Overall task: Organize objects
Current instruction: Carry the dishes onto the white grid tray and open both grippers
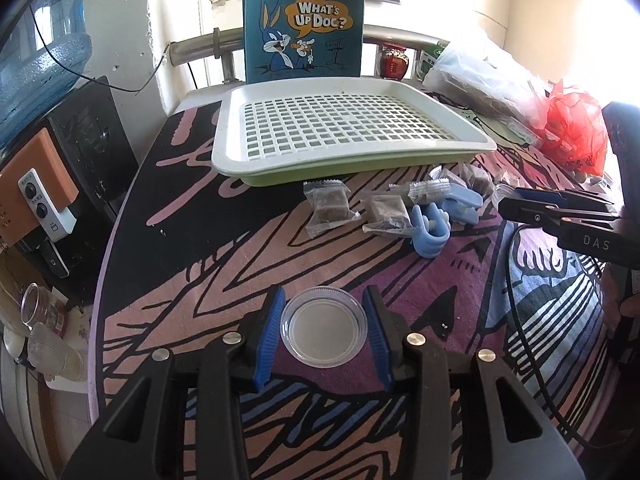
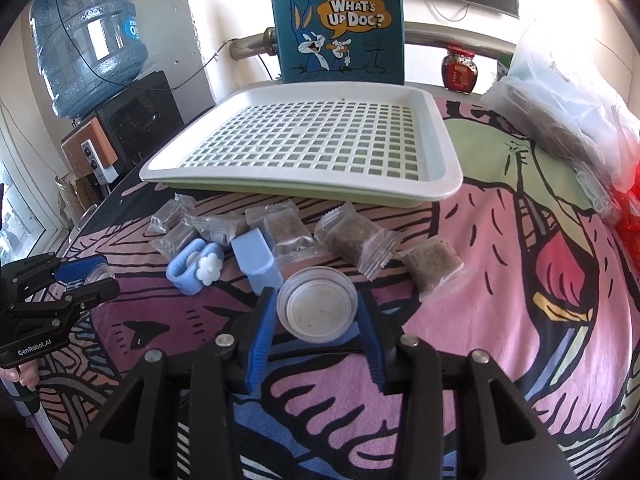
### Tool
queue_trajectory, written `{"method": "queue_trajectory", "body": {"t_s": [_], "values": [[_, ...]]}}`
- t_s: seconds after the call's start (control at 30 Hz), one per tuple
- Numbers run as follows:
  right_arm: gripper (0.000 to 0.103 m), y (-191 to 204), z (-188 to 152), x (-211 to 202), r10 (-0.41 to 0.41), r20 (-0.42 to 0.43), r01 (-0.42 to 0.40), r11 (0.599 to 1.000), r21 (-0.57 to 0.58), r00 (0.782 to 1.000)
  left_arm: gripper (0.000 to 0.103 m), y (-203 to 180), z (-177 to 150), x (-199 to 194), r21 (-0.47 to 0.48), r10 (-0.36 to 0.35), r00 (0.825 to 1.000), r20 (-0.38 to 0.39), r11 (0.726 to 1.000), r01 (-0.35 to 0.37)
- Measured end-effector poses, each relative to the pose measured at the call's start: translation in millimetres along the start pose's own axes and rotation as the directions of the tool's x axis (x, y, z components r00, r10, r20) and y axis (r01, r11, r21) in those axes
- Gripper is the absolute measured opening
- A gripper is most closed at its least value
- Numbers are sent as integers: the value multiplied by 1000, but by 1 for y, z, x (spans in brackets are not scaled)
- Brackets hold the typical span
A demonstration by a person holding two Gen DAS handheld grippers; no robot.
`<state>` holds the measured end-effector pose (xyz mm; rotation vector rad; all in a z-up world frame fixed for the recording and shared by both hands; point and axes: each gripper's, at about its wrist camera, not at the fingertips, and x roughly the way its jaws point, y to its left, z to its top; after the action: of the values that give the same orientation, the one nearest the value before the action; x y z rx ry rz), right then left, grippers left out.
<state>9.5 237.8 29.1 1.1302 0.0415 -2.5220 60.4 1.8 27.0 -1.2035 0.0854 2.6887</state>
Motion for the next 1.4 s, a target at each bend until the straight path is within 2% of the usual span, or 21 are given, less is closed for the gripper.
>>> {"method": "queue_trajectory", "body": {"t_s": [0.13, 0.3, 0.47, 0.63, 0.77, 0.9, 1.0, 1.1, 1.2, 1.23, 1.3, 1.37, 1.4], "values": [[39, -1, 12, -19, 13, 48, -13, 1000, 2, 999, 39, 0, 18, -13, 4, -14, 999, 40, 1000, 14], [39, -6, 41, -39, 50, 108, -50, 999, -2, 993, 39, -3, 60, -18, 40, -39, 993, 109, 999, 35], [39, -16, 77, -29, 71, 122, -71, 997, -2, 990, 39, 4, 111, 11, 31, -21, 991, 131, 999, 17], [39, -29, 100, -1, 100, 93, -103, 994, 25, 991, 39, 21, 138, 61, -59, -22, 997, 70, 998, 26], [39, -32, 108, 32, 72, 49, -73, 997, 21, 996, 39, 26, 141, 95, -107, -1, 999, 43, 994, 6], [39, -32, 104, 66, 36, -15, -35, 999, 18, 999, 39, 24, 142, 113, -91, 51, 997, 54, 995, -46], [39, -34, 101, 83, 14, -46, -14, 1000, 10, 999, 39, 25, 142, 123, -93, 61, 997, 45, 994, -57], [39, -36, 102, 94, -11, -62, 11, 1000, 2, 998, 39, 28, 140, 132, -107, 75, 997, 13, 992, -73], [40, -36, 103, 97, -20, -52, 20, 1000, -3, 998, 41, 22, 138, 132, -86, 98, 995, 28, 992, -95], [40, -35, 103, 96, -18, -48, 18, 1000, -5, 999, 42, 20, 137, 130, -80, 89, 996, 30, 993, -86], [43, -36, 103, 91, -16, -33, 16, 1000, -1, 999, 60, 18, 137, 122, -76, 72, 997, 42, 995, -69], [59, -37, 103, 76, -2, 14, 2, 1000, 17, 1000, 72, 17, 137, 105, -83, 46, 996, 80, 996, -40], [62, -37, 103, 66, 19, 48, -20, 1000, 23, 999, 78, 18, 137, 95, -91, 33, 994, 106, 996, -23]]}}
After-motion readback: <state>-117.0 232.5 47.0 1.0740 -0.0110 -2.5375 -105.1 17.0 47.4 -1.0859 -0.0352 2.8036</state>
